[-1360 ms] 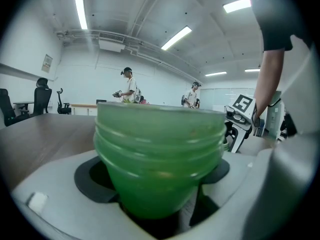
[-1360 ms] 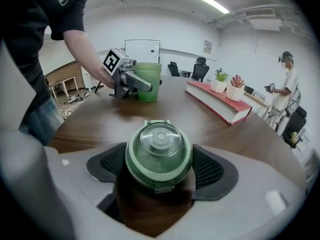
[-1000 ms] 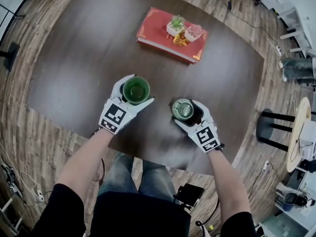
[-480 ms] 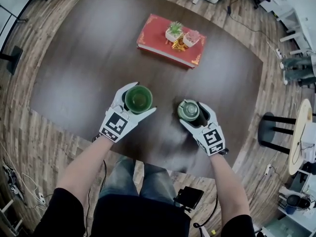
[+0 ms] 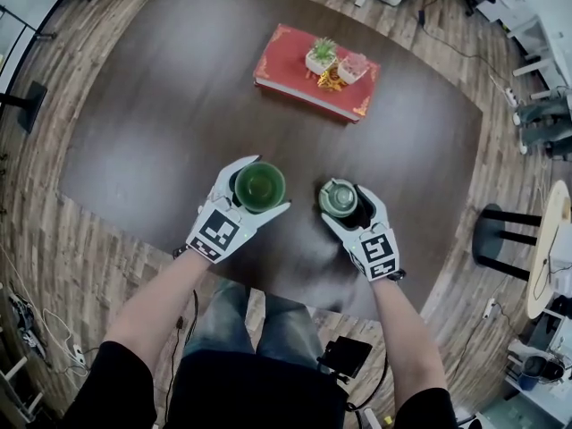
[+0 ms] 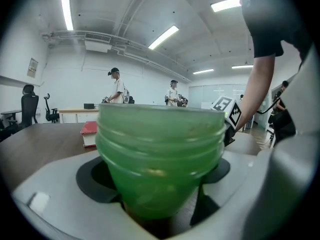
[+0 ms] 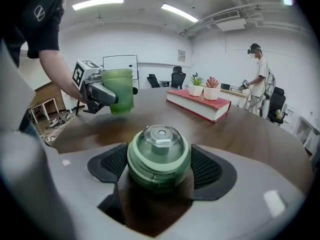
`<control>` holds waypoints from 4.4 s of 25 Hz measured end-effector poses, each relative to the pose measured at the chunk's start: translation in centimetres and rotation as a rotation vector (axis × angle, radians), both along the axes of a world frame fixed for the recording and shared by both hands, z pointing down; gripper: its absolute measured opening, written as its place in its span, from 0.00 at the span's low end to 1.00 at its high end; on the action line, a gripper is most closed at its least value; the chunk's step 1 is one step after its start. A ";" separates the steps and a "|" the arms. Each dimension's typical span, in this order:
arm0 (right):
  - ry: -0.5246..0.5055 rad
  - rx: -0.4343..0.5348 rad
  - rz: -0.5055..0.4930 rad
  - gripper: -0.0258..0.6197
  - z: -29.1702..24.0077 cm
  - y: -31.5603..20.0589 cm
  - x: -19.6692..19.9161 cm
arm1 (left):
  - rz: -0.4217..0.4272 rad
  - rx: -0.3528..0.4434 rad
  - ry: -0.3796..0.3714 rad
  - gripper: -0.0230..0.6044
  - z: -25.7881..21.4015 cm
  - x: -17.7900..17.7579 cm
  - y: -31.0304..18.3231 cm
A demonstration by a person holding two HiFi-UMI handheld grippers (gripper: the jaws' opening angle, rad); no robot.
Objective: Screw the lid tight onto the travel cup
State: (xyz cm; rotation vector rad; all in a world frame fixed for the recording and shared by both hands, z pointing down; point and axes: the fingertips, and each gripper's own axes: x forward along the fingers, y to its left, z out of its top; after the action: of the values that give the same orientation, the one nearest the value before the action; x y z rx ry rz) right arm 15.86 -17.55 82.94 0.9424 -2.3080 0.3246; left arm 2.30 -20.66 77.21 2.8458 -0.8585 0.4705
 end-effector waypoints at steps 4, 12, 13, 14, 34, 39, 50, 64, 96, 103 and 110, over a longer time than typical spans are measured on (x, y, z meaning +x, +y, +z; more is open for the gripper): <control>0.049 0.007 -0.015 0.71 1.5 -0.1 0.2 | -0.016 -0.015 0.011 0.71 0.4 -0.4 -0.1; 0.071 -0.042 -0.022 0.70 2.0 -1.2 0.5 | -0.007 -0.017 0.004 0.71 1.1 0.0 0.0; 0.062 -0.042 -0.012 0.70 1.8 -1.2 0.5 | -0.005 -0.016 0.003 0.71 1.1 0.0 0.1; 0.049 -0.040 -0.002 0.70 1.5 -1.1 0.4 | -0.004 -0.014 0.001 0.71 0.9 0.0 0.1; -0.117 0.120 -0.529 0.70 -36.2 1.1 -8.2 | 0.435 -0.073 -0.082 0.71 -19.3 6.4 3.5; -0.090 0.135 -0.645 0.70 -41.1 2.8 -10.2 | 0.525 -0.081 -0.087 0.71 -25.6 7.1 5.3; -0.064 0.111 -0.720 0.70 -44.8 4.2 -12.1 | 0.583 -0.040 -0.100 0.71 -30.4 6.5 6.8; -0.129 0.160 -0.366 0.70 -46.7 3.3 -12.7 | 0.532 0.020 -0.091 0.71 -33.1 6.1 6.1; -0.626 0.465 -0.230 0.66 -51.6 9.3 -10.7 | 0.642 0.001 0.055 0.71 -37.5 6.7 11.5; -0.472 0.626 0.315 0.65 -50.3 9.7 -11.3 | 0.638 -0.044 0.029 0.71 -36.2 6.6 11.7; -0.567 0.499 -0.042 0.72 -50.3 10.6 -10.6 | 0.634 -0.100 0.038 0.71 -36.2 5.8 11.2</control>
State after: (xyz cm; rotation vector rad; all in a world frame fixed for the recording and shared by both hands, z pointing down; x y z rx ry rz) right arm 5.29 -6.92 32.62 1.1425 -3.0102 -0.0208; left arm 8.13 -9.45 41.05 2.9674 0.0984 0.4982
